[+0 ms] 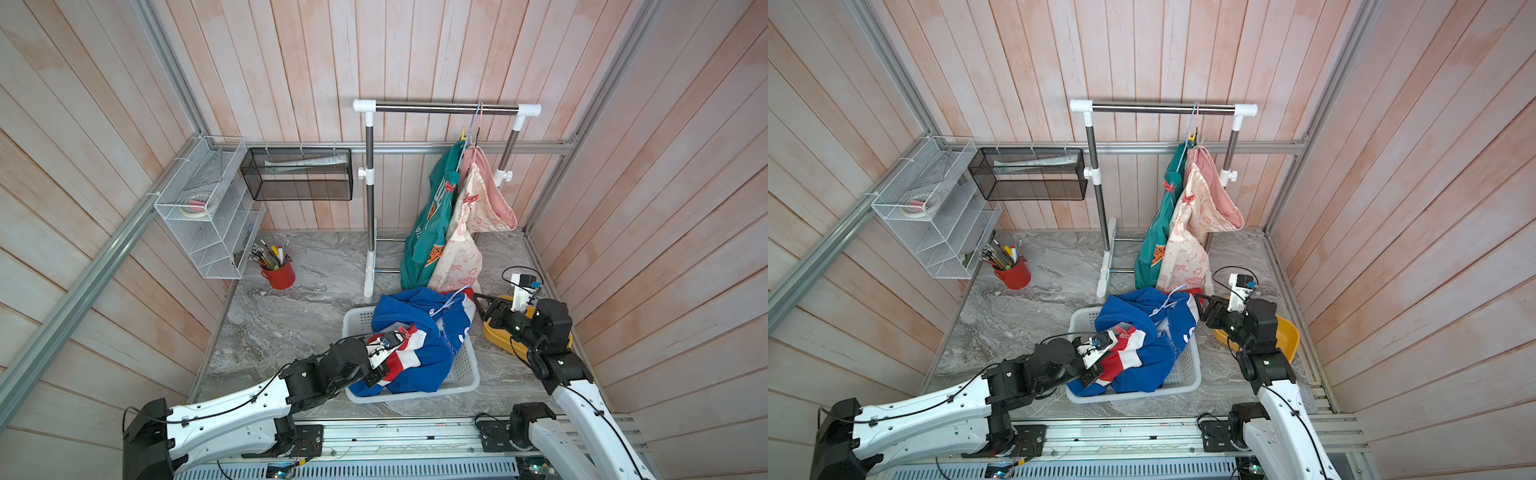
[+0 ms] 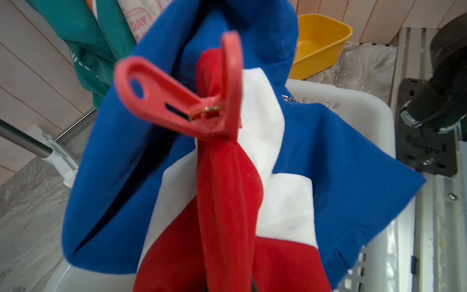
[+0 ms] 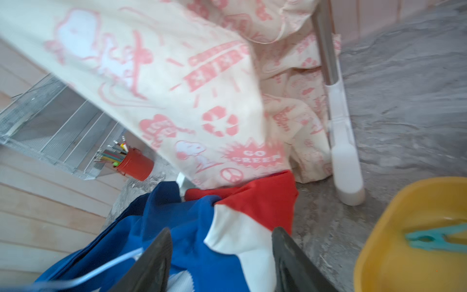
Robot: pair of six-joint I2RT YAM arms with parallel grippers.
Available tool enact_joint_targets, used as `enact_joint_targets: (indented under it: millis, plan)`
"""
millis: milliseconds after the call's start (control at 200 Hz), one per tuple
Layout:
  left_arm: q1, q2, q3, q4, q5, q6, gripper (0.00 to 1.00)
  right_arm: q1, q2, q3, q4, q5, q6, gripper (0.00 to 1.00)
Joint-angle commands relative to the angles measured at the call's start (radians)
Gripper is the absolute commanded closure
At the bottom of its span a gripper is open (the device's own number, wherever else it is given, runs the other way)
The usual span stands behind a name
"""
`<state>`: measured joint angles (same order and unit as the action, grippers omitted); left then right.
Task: Remove the clothespins securing jackets to the hanger
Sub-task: Remove the clothespin from the hanger.
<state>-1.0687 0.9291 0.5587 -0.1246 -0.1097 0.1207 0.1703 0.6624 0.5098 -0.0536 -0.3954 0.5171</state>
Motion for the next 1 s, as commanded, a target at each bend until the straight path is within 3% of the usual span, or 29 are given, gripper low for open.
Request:
enact_joint_targets:
  millis: [0, 165, 390, 635, 775, 995]
  plan:
    - [0.042, 0.000, -0.008, -0.014, 0.085, -0.049, 1.00, 0.071, -0.027, -0.032, 0.045, -0.015, -0.043, 0.33]
    - [0.104, 0.009, -0.006, -0.004, 0.158, -0.079, 1.00, 0.219, -0.042, -0.016, 0.114, 0.049, -0.087, 0.32]
    - [0.105, 0.037, -0.007, -0.005, 0.187, -0.079, 1.00, 0.363, 0.024, 0.066, 0.157, 0.186, -0.149, 0.32]
    - [0.105, 0.042, -0.006, 0.000, 0.189, -0.081, 1.00, 0.377, 0.134, 0.121, 0.216, 0.221, -0.186, 0.39]
    - [0.105, 0.046, -0.004, 0.000, 0.192, -0.082, 1.00, 0.389, 0.176, 0.128, 0.247, 0.200, -0.185, 0.51]
    - [0.105, 0.056, -0.004, 0.003, 0.197, -0.081, 1.00, 0.406, 0.187, 0.134, 0.273, 0.193, -0.183, 0.59]
